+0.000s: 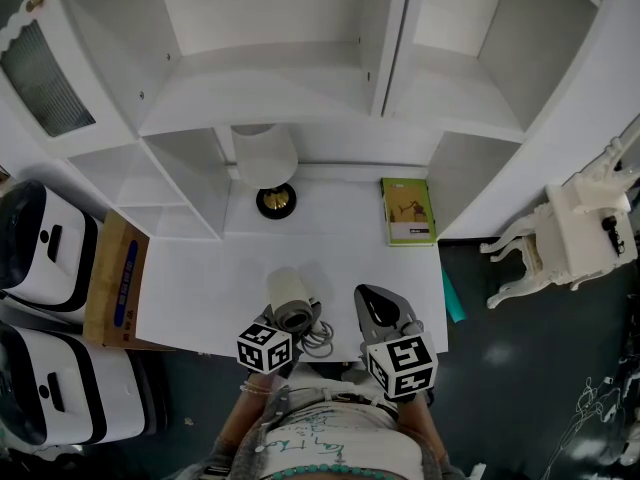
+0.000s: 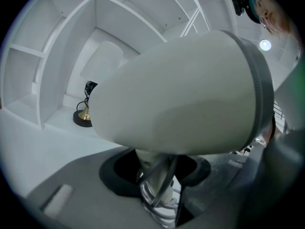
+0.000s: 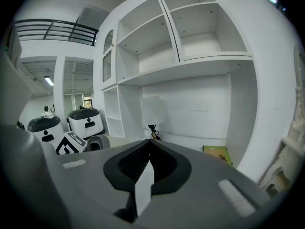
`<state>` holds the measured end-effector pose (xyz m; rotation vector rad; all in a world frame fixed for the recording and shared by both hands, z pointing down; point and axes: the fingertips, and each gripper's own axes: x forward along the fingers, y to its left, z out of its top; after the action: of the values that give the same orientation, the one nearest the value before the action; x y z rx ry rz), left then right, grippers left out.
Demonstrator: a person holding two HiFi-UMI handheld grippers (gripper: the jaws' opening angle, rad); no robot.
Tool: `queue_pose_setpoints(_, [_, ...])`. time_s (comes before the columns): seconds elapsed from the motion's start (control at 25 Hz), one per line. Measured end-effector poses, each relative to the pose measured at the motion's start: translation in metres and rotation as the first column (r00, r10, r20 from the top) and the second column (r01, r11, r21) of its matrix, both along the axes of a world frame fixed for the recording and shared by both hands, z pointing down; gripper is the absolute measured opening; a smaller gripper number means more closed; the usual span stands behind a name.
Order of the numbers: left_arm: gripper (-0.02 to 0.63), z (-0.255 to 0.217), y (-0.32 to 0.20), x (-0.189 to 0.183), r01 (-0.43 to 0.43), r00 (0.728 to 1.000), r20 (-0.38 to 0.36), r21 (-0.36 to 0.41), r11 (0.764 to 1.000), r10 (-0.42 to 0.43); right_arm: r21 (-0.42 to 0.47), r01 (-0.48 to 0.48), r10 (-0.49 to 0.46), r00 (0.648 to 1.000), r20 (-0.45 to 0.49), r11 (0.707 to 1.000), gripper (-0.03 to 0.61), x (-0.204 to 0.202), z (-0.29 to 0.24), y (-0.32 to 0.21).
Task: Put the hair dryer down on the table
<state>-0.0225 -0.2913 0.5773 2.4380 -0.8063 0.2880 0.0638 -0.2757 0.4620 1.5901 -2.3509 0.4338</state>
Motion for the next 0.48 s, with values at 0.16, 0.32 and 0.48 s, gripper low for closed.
queue_pose_setpoints(0.16, [0.172, 0.007, -0.001, -0.001, -0.003, 1.000, 0.005, -0.010, 1.000, 0.003, -0.001, -0.007, 0.007, 1.000, -0.002, 1.000, 0.028, 0.000, 0.001, -0.001])
queue_pose_setpoints(0.32, [0.172, 0.012, -0.003, -0.003, -0.005, 1.000, 0.008, -0.020, 1.000, 0.005, -0.004, -0.012, 0.012, 1.000, -0.002, 1.000, 0.028, -0.001, 0.002, -0.003])
queue_pose_setpoints(0.48, [0.172, 0.015, -0.005, -0.004, -0.006, 1.000, 0.012, -0.027, 1.000, 0.006, -0.006, -0.016, 0.016, 1.000, -0.001, 1.000, 0.028, -0.002, 0.002, -0.003])
